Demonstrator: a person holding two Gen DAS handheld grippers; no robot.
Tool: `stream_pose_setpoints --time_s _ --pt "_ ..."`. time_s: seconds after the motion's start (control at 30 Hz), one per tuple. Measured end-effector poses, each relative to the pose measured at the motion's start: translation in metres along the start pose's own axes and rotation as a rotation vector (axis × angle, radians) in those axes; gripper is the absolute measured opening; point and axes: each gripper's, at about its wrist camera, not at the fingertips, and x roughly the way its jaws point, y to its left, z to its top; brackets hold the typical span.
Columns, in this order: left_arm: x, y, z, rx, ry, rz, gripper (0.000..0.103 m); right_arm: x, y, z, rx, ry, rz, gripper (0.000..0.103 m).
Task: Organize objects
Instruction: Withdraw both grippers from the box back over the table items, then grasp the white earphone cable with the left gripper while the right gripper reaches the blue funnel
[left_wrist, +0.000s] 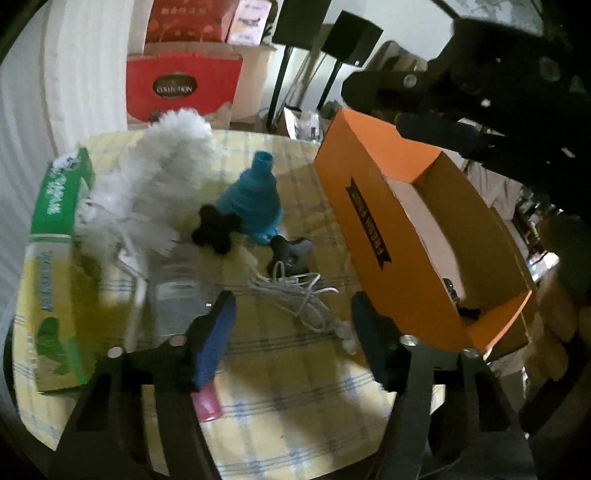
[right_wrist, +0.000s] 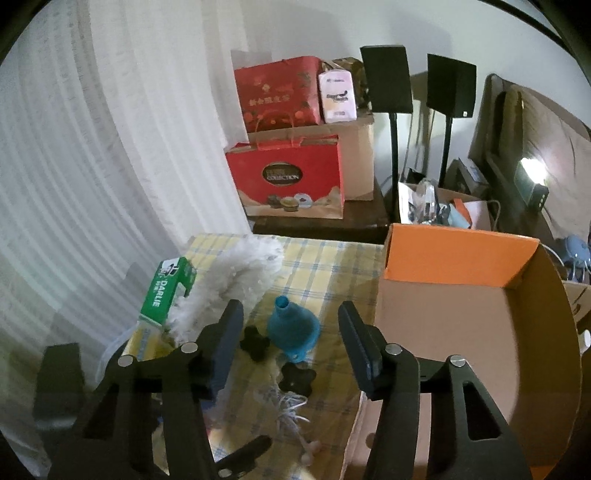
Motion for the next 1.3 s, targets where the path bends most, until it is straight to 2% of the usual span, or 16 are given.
stream_pose_setpoints --time_s 0.17,0.23,0.4,0.63,0.8,1.3 --pt "0.019 -0.004 0.005 -0.055 0.045 -0.015 0.048 0.000 -0.010 -0.005 0.029 0.004 0.002 0.055" --pt "0.025 -0.006 0.008 -0.067 0.061 -0.023 0.042 -0.002 -0.015 -0.006 0.037 0.003 0.002 0.055" --pt "0.032 -0.012 0.011 -0.073 0.071 -0.012 0.041 -0.010 -0.026 -0.009 0.053 -0.004 -0.003 0.055" --pt "0.044 -0.015 0.005 -0.067 0.107 0.019 0.019 -0.016 -0.033 -0.011 0.061 -0.010 -0.009 0.055" --pt "0.041 -0.007 0.004 -0.098 0.094 -0.014 0.007 -0.016 -0.033 -0.014 0.060 -0.007 -0.009 0.055" --pt "-0.040 0.028 -0.005 -0.132 -0.032 -0.076 0.005 -0.018 -0.020 -0.013 0.041 -0.006 0.004 0.055"
